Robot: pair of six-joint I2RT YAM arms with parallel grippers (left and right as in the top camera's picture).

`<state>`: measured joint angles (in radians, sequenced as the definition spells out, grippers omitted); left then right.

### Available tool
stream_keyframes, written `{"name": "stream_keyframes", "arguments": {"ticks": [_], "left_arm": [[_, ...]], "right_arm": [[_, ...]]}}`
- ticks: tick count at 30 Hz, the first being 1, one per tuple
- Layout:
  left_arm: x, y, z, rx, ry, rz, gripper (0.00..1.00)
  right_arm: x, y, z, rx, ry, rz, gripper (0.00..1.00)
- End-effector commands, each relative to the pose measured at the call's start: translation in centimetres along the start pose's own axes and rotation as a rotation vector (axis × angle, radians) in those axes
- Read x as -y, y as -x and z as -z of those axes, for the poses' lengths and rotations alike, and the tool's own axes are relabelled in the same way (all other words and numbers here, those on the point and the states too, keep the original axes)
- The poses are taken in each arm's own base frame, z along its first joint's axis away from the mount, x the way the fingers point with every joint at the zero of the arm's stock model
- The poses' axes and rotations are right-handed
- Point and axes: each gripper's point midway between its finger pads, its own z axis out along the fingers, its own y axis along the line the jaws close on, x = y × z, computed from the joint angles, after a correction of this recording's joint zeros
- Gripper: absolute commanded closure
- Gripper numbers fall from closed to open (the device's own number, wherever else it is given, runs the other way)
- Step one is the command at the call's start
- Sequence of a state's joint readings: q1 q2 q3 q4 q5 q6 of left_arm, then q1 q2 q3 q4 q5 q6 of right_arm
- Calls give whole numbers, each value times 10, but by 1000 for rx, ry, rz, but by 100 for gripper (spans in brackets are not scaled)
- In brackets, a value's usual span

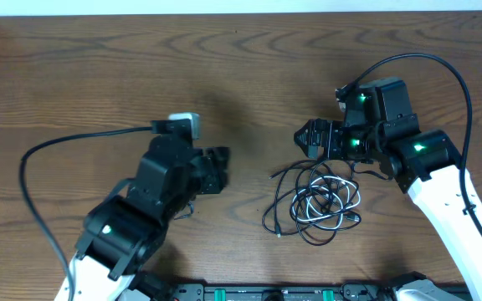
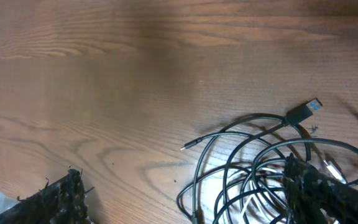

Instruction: Untangle cables

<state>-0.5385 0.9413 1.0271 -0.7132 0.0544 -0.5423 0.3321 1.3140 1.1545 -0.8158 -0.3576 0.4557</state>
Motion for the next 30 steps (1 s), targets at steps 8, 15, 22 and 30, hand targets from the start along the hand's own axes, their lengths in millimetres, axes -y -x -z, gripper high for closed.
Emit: {"name": "stream_keyframes", "arguments": {"ticks": [8, 15, 22, 30], "left_arm": [[-4, -36, -42, -232, 34, 32, 3], [-5, -26, -43, -184, 44, 29, 3], [-32, -21, -22, -114, 174, 15, 3], [-35, -11, 0, -35, 176, 14, 3]], "right_arm": [[64, -77, 3, -211, -351, -365, 1], [50, -93, -68, -167, -232, -336, 4], [76, -100, -102, -170, -334, -359, 15], [74, -86, -159, -152, -248, -303, 20]]}}
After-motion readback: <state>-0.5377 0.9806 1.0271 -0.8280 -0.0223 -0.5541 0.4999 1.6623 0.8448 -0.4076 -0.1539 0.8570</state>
